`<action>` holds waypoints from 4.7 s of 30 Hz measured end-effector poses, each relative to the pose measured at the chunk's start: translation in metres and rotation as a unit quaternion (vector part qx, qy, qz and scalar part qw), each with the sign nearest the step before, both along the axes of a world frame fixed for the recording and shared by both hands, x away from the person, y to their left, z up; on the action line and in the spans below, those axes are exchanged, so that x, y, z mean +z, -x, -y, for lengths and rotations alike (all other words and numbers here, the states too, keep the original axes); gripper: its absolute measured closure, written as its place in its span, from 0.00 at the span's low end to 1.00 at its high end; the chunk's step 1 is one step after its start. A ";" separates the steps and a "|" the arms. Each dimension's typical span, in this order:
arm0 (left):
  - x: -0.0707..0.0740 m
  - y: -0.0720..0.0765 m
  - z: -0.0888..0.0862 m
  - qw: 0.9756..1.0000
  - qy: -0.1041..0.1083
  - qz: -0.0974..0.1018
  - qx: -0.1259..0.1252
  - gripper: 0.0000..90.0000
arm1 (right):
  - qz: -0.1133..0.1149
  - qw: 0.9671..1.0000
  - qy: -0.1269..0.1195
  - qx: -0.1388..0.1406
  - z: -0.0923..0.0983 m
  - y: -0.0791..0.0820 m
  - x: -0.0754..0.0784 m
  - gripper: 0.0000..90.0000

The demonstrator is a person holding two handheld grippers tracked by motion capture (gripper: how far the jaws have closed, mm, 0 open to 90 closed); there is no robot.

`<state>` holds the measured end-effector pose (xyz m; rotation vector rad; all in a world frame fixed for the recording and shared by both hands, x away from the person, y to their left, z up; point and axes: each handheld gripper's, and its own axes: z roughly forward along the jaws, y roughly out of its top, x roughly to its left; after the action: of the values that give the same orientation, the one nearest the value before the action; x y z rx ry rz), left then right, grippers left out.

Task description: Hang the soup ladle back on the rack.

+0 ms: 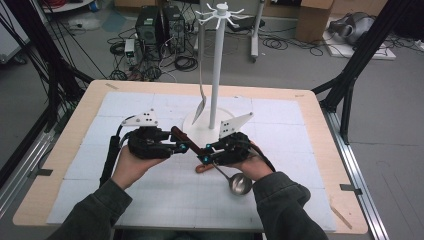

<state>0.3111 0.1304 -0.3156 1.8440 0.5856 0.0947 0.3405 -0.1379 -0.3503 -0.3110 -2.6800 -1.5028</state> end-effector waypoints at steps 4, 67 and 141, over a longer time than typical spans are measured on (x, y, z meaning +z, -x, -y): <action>0.010 0.000 0.002 1.000 -0.004 0.008 0.000 0.69 | 0.012 1.000 -0.004 -0.007 -0.004 0.001 0.007 0.82; 0.033 -0.001 -0.003 0.999 0.014 0.035 -0.004 0.73 | 0.031 0.998 -0.049 -0.019 -0.027 0.003 0.024 0.82; 0.000 0.014 -0.075 0.999 -0.007 0.033 0.035 0.53 | 0.067 0.979 -0.086 -0.171 0.018 -0.031 0.098 0.82</action>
<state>0.2974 0.2059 -0.3159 1.8274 0.6051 0.2057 0.3710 -0.1555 -0.2521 -0.7161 -2.6724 -1.8984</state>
